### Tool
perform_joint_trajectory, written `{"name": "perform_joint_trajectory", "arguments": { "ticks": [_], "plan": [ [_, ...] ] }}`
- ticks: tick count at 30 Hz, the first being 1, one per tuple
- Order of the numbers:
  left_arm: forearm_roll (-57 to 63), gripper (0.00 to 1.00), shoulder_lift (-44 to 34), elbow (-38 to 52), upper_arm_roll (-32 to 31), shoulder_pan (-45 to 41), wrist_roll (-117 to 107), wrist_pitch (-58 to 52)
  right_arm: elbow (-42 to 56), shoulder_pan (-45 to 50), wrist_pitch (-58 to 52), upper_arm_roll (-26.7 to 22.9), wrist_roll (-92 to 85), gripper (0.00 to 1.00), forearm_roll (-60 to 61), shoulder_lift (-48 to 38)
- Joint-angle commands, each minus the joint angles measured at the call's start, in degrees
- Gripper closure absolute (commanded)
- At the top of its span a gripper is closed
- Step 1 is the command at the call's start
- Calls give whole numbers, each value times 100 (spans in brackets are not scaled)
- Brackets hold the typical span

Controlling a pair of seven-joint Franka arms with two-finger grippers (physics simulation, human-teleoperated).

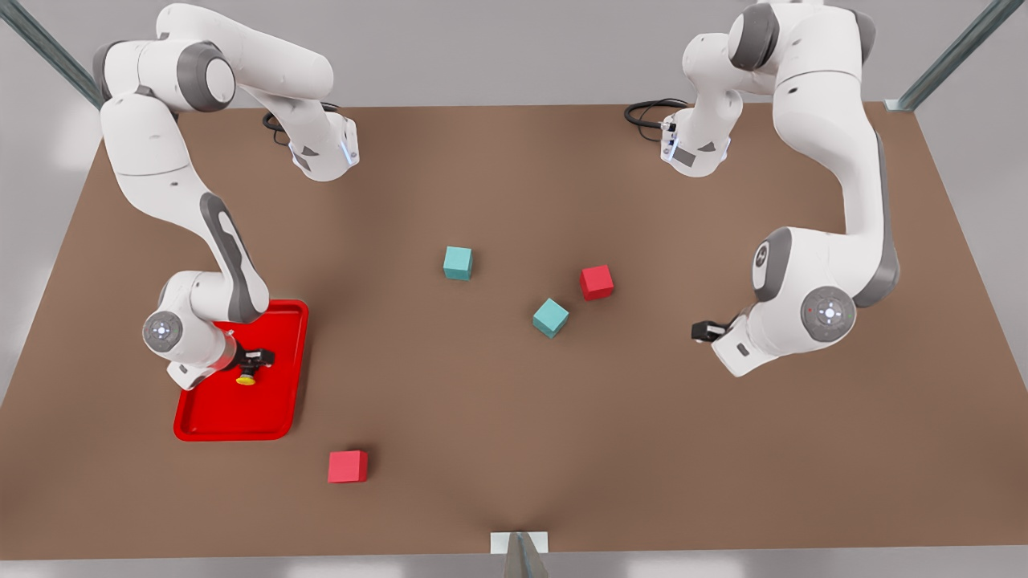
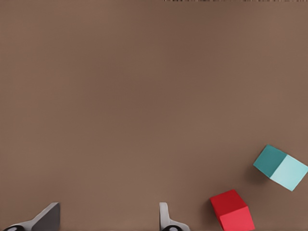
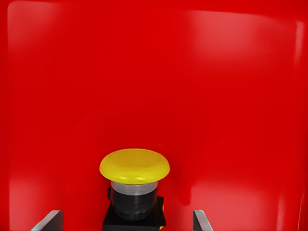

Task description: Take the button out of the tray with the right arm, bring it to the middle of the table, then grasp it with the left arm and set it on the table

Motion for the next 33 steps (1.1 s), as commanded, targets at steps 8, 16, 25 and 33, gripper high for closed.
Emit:
{"name": "perform_joint_trajectory", "arguments": {
  "ticks": [8, 16, 25, 33],
  "plan": [
    [8, 0, -43, 20, 0, 0, -99, 25, -2, 12, 87, 4, -284, 17, 13, 4],
    [8, 0, -16, 12, 0, 0, -99, 87, -2, 38, 44, -5, -232, 47, 13, 13],
    [17, 0, -7, 38, 0, -9, -91, 96, 1140, 354, -2267, 917, -1146, 51, -163, -717],
    [79, 0, 63, 12, 53, -9, -99, 122, 4514, 2700, -2910, 2368, -1128, 51, -927, 873]
  ]
}}
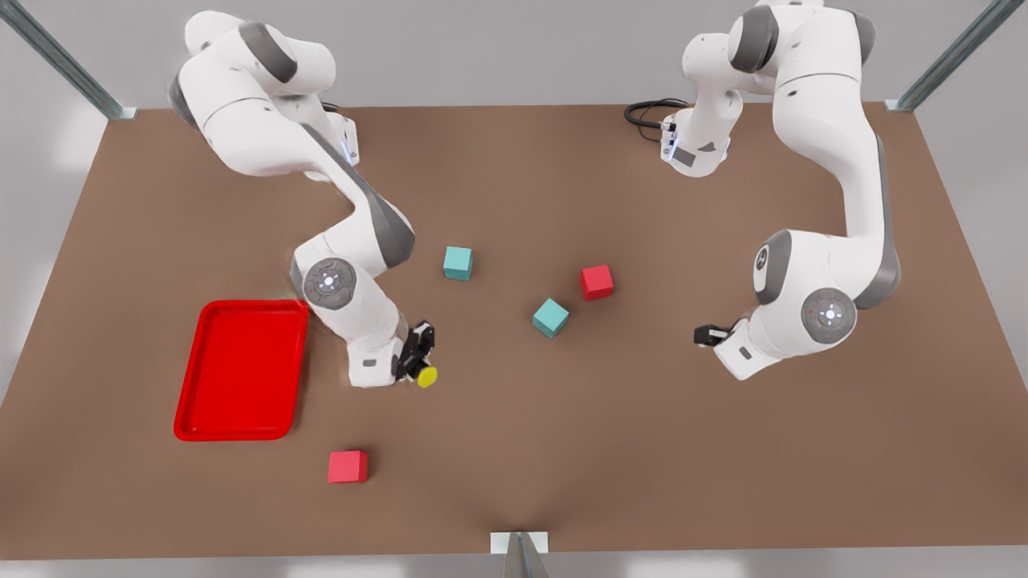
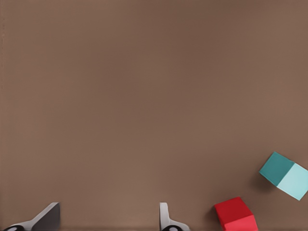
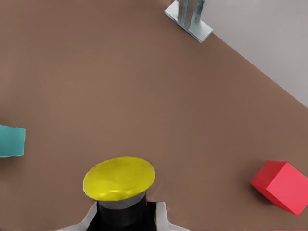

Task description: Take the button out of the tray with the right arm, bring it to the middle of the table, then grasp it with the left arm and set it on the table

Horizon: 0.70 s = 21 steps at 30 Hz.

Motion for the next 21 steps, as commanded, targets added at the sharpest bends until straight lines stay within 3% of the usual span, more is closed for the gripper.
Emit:
{"name": "perform_joint_trajectory", "arguments": {
  "ticks": [1, 4, 6, 9, 12, 14, 20, 21],
  "plan": [
    [13, 0, 37, 2, 9, 0, -22, 33, 959, 714, -86, -14, -619, 51, -448, 787],
    [13, 0, 89, 2, 9, 0, -75, 77, 1048, 1189, 1522, -145, -2149, 51, -465, 1728],
    [13, 0, 133, 11, 9, 0, -110, 138, 1100, 1277, 1849, -145, -3273, 51, -466, 1939],
    [4, 0, 160, 20, 9, 0, -189, 138, 1425, 1259, 399, -330, -5066, 52, -422, 1930],
    [13, 0, 169, 46, 9, 9, -277, 138, 1513, 1303, -173, -602, -5910, 50, -474, 1922],
    [39, 0, 169, 46, 9, 9, -286, 138, 1671, 1707, -129, -1121, -6043, 48, -466, 2027],
    [83, 0, 195, 55, 18, 26, -277, 138, 1689, 1883, 723, -1253, -5516, 46, -430, 2423],
    [83, 0, 195, 55, 18, 26, -277, 147, 1689, 1874, 732, -1244, -5480, 17, -422, 2440]
  ]
}}
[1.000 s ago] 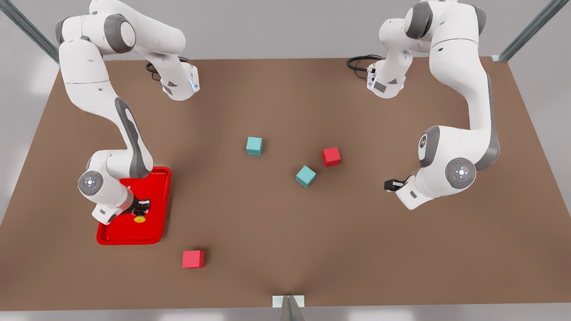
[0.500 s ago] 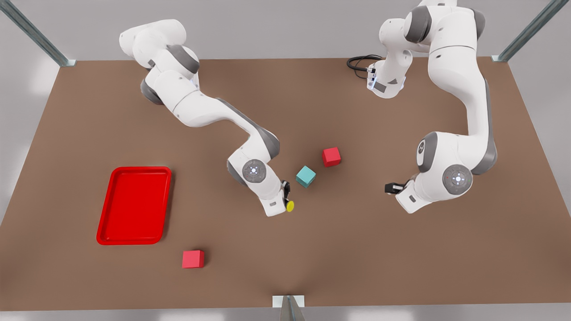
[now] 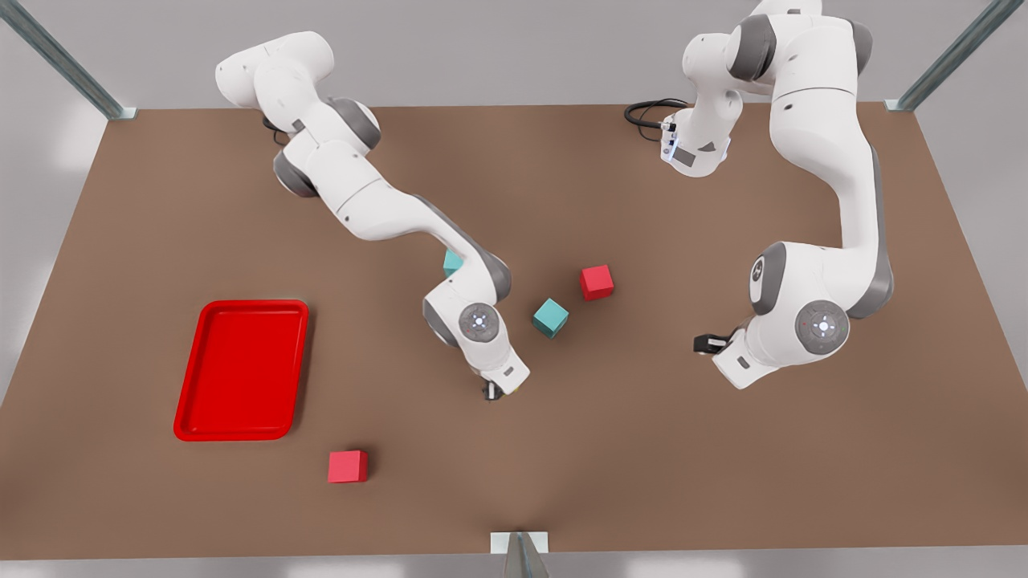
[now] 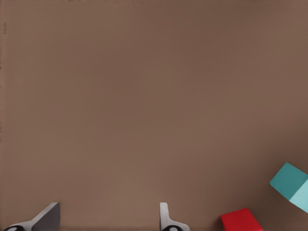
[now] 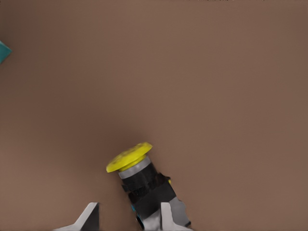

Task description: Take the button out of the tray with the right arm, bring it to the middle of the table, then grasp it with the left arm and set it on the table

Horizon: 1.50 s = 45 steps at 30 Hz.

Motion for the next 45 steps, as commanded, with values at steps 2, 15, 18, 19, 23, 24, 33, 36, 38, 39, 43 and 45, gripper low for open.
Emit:
{"name": "perform_joint_trajectory", "arguments": {
  "ticks": [2, 15, 18, 19, 23, 24, 33, 36, 38, 39, 43, 45],
  "plan": [
    [19, 0, 3, 4, 1, 25, -126, 10, 15, -11, 192, 28, -1936, 0, 48, -46],
    [-535, 0, 29, 1049, -130, -1328, -11129, 19, -995, -2541, -3790, -262, 5296, 0, 699, -3684],
    [-254, 0, 292, 1261, -148, -2163, -14521, -412, -3975, -3386, -1734, -271, 5359, 0, 1314, -5433],
    [-271, 0, 740, 1559, -166, -2313, -15708, -271, -4134, -3394, -1628, -280, 5709, 0, 1323, -5556],
    [-254, 0, 1496, 1814, -139, -2858, -16641, 581, -4380, -3526, -1619, -280, 5877, 0, 1332, -5680],
    [-245, 0, 1708, 1937, -130, -2867, -16623, 608, -4353, -3517, -1610, -288, 5877, 0, 1323, -5644],
    [309, 0, 2868, 2491, 54, -3122, -17599, 2225, -4257, -3570, -1610, -280, 5868, 0, 1332, -5530],
    [309, 0, 3184, 2764, 186, -3113, -17678, 2260, -4213, -3570, -1619, -280, 5868, 0, 1332, -5486],
    [309, 0, 3501, 3115, 362, -3104, -17871, 2453, -4213, -3579, -1628, -288, 5868, 0, 1332, -5477],
    [309, 0, 3510, 3115, 362, -3069, -17915, 2471, -4204, -3570, -1602, -280, 5877, 0, 1340, -5477],
    [335, 0, 3729, 3133, 397, -3113, -17836, 2980, -4204, -3640, -1672, -280, 6088, 0, 1340, -5469],
    [326, 0, 3808, 3185, 362, -3130, -17828, 3235, -4195, -3649, -1689, -288, 6079, 0, 1340, -5451]
  ]
}}
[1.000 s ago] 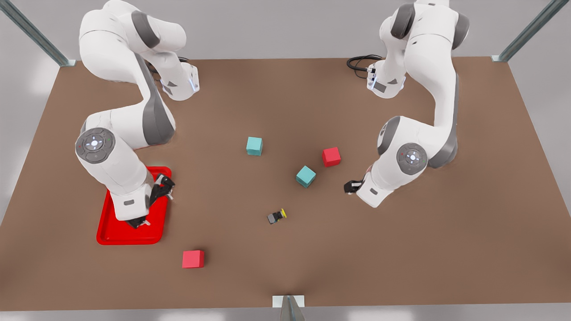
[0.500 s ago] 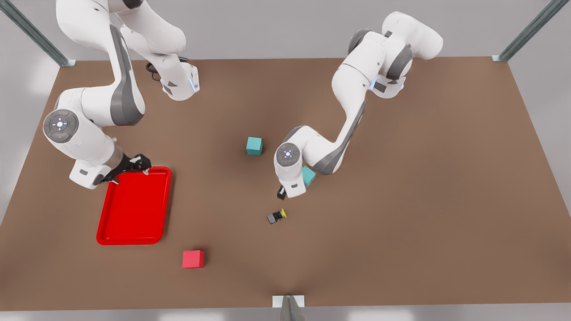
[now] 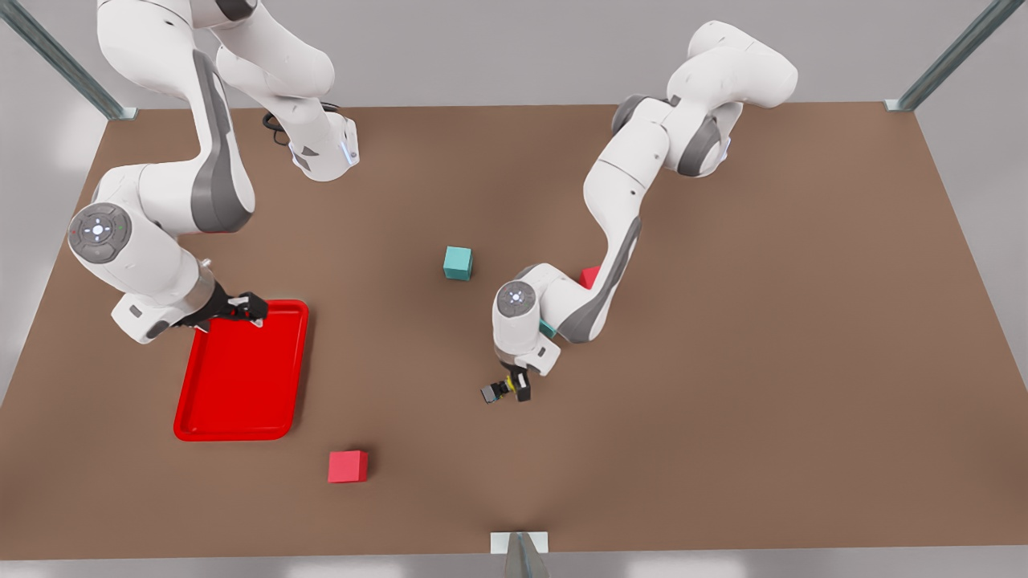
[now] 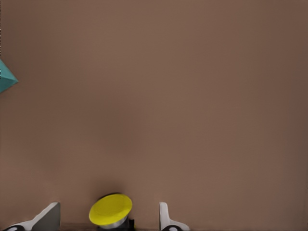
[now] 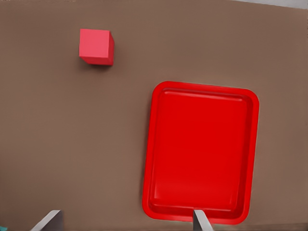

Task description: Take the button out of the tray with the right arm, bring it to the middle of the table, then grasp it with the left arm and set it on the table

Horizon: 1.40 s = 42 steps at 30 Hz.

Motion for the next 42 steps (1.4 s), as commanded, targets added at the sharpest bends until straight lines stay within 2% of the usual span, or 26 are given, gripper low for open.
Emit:
{"name": "perform_joint_trajectory", "arguments": {
  "ticks": [1, 6, 42],
  "plan": [
    [2, 0, 52, 73, -15, -6, -3171, 561, 4, -2, -39, 1, 1114, 0, 6, 19],
    [-6, 0, 96, 161, -129, -15, -3171, 930, 57, 7, -30, 10, 1122, 0, 6, 46],
    [-6, 0, 474, 108, -147, -23, -2547, 1220, 101, 7, -57, 10, 1114, 0, 6, 72]
  ]
}}
